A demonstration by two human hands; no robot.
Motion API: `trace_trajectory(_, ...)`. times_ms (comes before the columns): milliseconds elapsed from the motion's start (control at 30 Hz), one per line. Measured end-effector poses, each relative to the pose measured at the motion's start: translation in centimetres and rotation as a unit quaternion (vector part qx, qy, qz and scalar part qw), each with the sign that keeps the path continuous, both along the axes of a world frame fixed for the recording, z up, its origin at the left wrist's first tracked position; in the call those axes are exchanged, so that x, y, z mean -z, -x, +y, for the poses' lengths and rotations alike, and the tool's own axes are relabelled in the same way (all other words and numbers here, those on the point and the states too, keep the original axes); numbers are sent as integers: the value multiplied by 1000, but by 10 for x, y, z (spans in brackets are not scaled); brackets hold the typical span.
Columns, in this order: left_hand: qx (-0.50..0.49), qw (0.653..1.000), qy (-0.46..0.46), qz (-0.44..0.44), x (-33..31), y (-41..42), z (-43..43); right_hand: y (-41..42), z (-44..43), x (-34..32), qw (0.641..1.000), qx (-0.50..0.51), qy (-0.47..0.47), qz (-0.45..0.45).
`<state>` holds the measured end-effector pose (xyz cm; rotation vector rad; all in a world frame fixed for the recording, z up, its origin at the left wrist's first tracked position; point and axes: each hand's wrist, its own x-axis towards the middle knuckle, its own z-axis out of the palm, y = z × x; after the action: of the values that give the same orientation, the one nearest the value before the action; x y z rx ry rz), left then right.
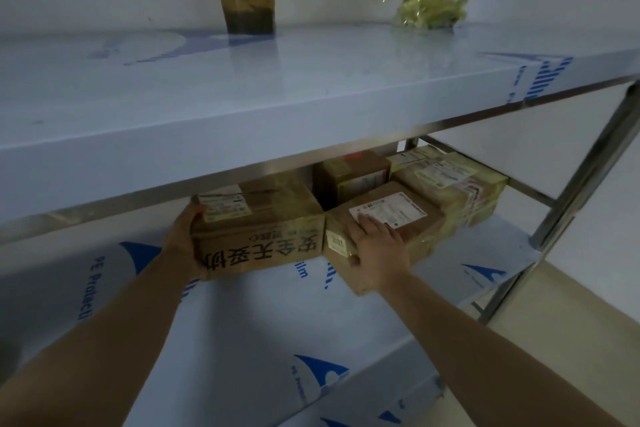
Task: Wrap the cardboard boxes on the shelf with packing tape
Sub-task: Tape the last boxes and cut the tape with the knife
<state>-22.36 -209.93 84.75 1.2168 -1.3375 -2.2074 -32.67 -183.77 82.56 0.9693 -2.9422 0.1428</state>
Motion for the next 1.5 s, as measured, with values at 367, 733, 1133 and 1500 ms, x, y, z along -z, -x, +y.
trace_trajectory(367,34,997,46,47,17,-3,-15,-8,33,21,991,-32,122,43)
trace_trajectory(733,109,989,54,78,13,7,-24,-17,64,29,972,-69,225,-6)
trace_trajectory(1133,161,983,68,56,15,18,-34,-23,78,19,969,-63,225,-79)
trace_trajectory(1500,156,980,94,84,6,-22,-82,-13,76,12,981,-47,167,-83)
